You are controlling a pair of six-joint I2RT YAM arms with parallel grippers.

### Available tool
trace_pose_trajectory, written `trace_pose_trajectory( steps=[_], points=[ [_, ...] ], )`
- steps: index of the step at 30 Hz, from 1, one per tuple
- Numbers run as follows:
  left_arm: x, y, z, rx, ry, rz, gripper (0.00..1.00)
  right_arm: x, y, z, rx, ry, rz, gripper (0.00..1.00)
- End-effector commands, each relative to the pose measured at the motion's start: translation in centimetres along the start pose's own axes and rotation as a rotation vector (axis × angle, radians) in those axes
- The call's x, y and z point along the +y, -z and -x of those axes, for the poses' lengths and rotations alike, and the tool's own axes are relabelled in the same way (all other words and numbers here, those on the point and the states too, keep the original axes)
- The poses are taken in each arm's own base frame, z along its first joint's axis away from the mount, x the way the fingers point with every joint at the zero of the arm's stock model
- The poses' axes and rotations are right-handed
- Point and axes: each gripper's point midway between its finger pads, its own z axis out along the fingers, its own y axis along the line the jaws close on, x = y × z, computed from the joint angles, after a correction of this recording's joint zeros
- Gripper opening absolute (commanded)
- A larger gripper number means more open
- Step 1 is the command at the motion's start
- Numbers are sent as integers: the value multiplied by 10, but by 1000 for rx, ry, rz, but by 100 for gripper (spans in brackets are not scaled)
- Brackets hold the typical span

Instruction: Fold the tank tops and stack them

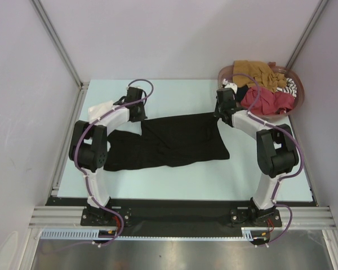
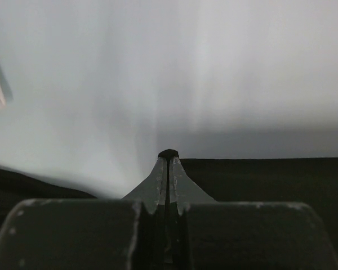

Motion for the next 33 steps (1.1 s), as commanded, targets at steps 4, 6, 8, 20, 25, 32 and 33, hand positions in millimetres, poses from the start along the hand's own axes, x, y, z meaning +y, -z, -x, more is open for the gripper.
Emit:
trace_pose_trajectory(
  steps=[4,6,8,20,25,32,33],
  points=[
    [-20,16,55,-127,-7,-53,0,-6,13,43,-112,-101,50,0],
    [-21,11,55,-120,-12,-50,0,-9,12,52,-127,-112,56,0],
    [-22,9,62,-127,-11,-45,0,-9,11,58,-137,-118,64,0],
    [-16,22,48,-127,6,-53,0,-7,26,48,-162,-135,105,0],
    [-11,38,35,-135,-1,-45,0,-8,37,33,-152,-136,106,0],
    [-10,70,16,-181,4,-47,0,-28,56,11,-141,-187,48,0],
    [-13,74,12,-185,3,-56,0,-31,58,1,-130,-186,40,0]
  ],
)
